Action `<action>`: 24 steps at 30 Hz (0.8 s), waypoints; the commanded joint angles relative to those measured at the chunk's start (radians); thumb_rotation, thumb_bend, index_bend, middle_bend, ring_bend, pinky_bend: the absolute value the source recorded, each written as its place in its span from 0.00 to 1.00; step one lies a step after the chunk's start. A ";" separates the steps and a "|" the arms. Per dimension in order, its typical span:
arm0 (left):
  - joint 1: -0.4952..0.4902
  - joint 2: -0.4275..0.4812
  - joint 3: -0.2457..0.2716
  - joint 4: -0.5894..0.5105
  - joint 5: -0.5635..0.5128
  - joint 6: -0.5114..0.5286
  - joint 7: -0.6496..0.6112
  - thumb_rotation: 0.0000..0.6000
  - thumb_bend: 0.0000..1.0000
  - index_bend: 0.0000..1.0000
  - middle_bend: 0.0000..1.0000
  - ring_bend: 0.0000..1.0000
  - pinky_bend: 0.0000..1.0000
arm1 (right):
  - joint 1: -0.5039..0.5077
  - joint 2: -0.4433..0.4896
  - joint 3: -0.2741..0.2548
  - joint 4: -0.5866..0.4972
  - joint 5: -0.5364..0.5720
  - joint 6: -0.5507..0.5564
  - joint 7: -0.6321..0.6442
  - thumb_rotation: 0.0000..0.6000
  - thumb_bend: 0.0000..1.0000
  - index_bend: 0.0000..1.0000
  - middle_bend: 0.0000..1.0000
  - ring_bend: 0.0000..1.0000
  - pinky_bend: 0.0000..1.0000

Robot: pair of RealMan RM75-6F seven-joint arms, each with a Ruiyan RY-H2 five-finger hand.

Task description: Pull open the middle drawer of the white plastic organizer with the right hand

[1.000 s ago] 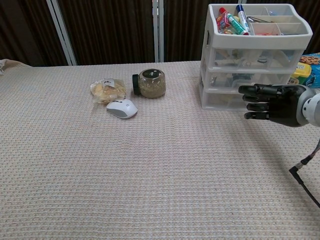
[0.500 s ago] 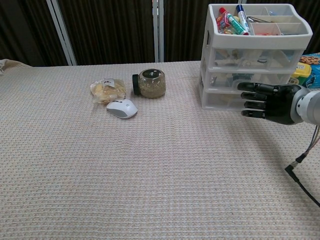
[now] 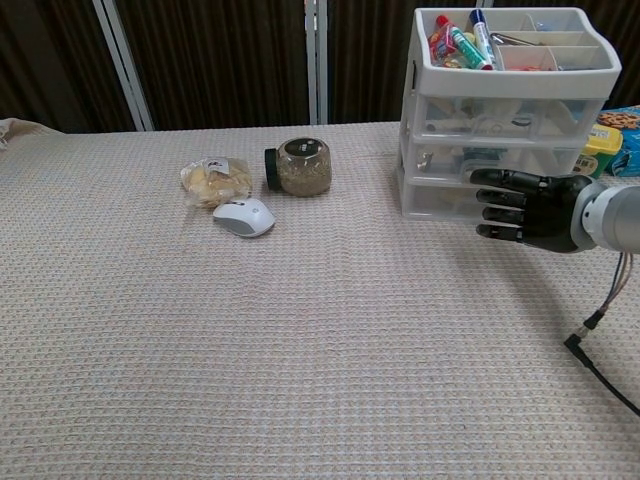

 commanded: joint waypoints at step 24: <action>-0.001 0.010 0.009 -0.006 0.002 -0.011 -0.004 1.00 0.05 0.00 0.00 0.00 0.00 | -0.050 -0.010 0.057 -0.024 -0.051 -0.078 0.002 1.00 0.37 0.32 0.85 0.87 0.65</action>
